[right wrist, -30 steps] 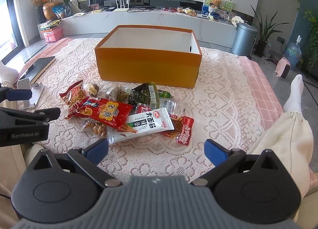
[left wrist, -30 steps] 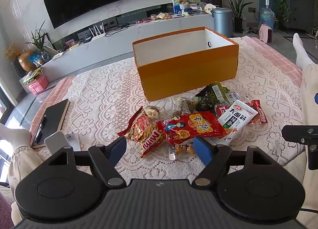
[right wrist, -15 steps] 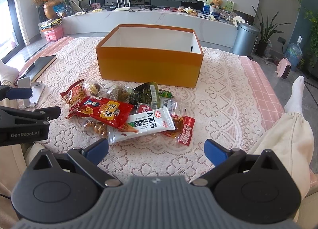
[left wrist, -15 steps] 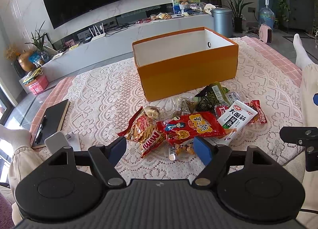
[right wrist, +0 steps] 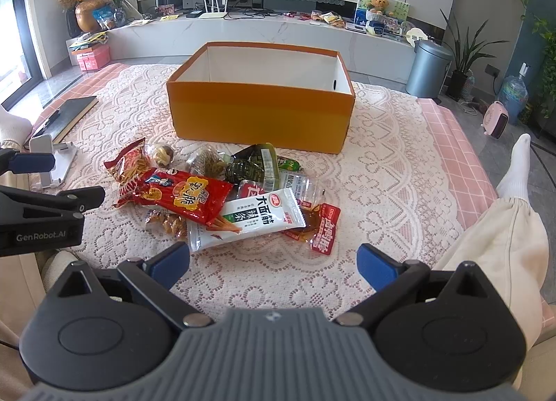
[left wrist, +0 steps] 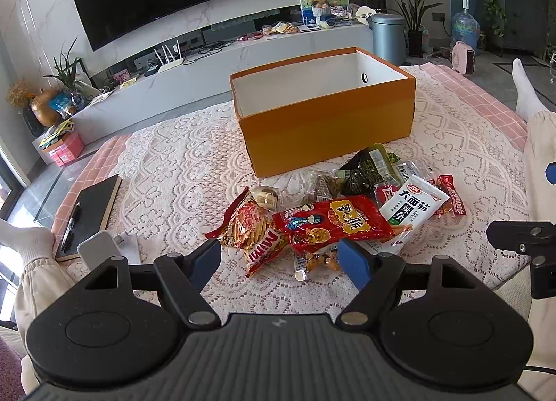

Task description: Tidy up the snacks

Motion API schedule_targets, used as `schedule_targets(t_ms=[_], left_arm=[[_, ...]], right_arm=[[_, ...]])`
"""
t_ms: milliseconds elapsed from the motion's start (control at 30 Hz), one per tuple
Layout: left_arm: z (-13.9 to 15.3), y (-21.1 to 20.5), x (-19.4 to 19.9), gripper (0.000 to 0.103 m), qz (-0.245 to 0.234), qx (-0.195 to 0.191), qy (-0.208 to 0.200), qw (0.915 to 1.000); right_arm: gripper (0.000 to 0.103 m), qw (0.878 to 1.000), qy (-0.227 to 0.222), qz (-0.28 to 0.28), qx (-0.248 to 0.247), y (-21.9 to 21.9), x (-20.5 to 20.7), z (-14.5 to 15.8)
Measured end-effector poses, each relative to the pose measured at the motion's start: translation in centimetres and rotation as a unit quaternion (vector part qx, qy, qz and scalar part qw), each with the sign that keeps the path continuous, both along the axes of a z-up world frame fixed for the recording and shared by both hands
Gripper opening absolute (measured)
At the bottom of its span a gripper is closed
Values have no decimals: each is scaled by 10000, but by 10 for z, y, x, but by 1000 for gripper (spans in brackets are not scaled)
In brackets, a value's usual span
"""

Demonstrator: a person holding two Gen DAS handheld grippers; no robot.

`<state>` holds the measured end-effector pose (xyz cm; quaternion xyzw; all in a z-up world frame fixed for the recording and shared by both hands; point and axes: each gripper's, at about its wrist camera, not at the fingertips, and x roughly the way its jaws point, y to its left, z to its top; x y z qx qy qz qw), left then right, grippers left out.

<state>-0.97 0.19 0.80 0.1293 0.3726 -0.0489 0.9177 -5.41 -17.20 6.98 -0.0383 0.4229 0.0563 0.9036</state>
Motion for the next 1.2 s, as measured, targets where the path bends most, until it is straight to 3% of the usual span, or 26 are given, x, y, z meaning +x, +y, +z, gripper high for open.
schedule_targets(t_ms=[1000,1200], left_arm=[[-5,-6,1,90,-218,20,98,9997],[-7,-6,6,87,-420,31,137,9990]], right_arm=[[99,10000,48,-38,14,-4,2,-6],[99,9996,-212,-57,182,-10,4,-11]])
